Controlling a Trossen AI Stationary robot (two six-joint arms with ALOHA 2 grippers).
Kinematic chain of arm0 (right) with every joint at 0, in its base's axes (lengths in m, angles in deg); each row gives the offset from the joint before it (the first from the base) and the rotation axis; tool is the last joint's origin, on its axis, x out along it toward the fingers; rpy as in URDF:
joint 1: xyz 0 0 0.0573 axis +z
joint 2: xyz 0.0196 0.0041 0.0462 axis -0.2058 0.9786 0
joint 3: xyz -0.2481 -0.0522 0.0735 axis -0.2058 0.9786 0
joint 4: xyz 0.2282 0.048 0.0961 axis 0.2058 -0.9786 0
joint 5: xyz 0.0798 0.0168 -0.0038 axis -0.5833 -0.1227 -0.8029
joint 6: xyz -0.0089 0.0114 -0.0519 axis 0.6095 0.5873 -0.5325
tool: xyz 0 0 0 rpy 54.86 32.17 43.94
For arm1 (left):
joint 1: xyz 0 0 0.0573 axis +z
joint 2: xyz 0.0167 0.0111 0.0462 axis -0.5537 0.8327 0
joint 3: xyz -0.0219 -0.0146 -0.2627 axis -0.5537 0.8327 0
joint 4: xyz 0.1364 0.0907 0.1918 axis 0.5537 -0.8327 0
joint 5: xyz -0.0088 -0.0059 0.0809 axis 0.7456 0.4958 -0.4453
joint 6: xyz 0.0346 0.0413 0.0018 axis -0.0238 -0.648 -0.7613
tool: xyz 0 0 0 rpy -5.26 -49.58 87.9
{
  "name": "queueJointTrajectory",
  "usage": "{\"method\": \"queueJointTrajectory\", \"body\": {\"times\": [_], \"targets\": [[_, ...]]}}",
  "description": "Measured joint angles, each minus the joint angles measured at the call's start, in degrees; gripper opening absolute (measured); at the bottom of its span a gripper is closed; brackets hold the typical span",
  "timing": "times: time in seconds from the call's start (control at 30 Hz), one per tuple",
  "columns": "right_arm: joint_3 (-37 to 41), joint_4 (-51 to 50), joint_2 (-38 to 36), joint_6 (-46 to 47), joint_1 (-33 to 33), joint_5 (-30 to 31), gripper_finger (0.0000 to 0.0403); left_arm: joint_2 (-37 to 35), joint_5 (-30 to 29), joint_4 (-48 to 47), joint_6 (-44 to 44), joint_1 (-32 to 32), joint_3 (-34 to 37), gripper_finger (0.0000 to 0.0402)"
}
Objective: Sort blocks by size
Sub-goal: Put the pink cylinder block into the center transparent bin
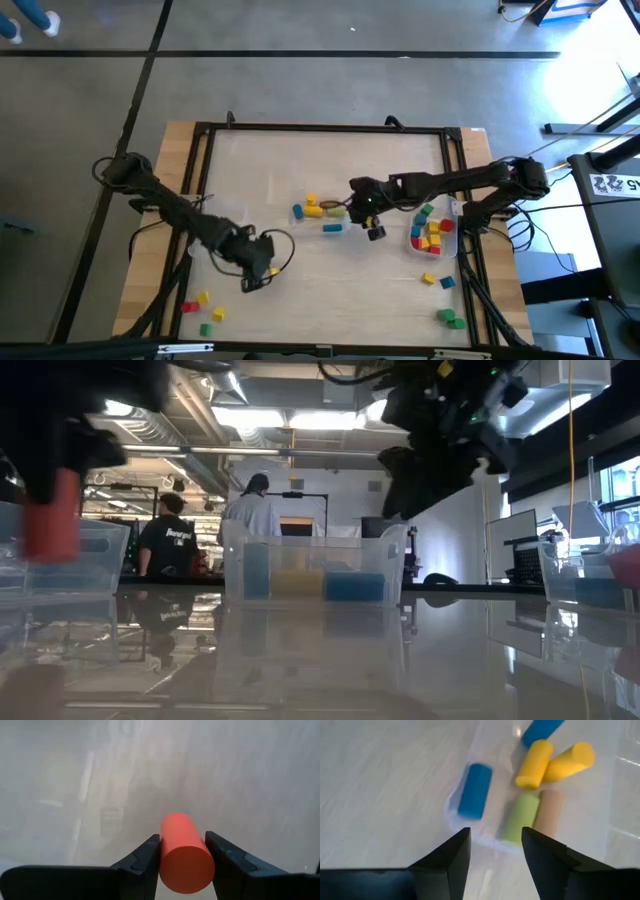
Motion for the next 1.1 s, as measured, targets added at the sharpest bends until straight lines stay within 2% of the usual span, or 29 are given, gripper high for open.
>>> {"method": "queueJointTrajectory", "body": {"times": [0.17,0.37,0.6,0.77,1.1], "targets": [[0.0,-4.5,-1.6,0.6,4.4,2.6,0.0182,0.0,0.9,4.5,-8.3,5.7,-0.4,0.0130],[1.9,-6.8,-2.6,2.3,9.6,6.7,0.0182,0.0,1.3,6.7,-18.9,10.1,-5.0,0.0129],[6.9,-5.1,-2.7,7.7,9.7,8.7,0.0182,0.0,-2.1,18.4,-31.1,15.4,-6.7,0.0128],[7.4,-4.9,-3.2,8.0,9.7,13.1,0.0182,0.1,-6.9,20.2,-33.6,19.7,-6.7,0.0128],[7.4,-4.4,-3.7,6.5,9.7,16.8,0.0182,0.5,-7.1,20.8,-31.4,24.2,-2.2,0.0128]]}}
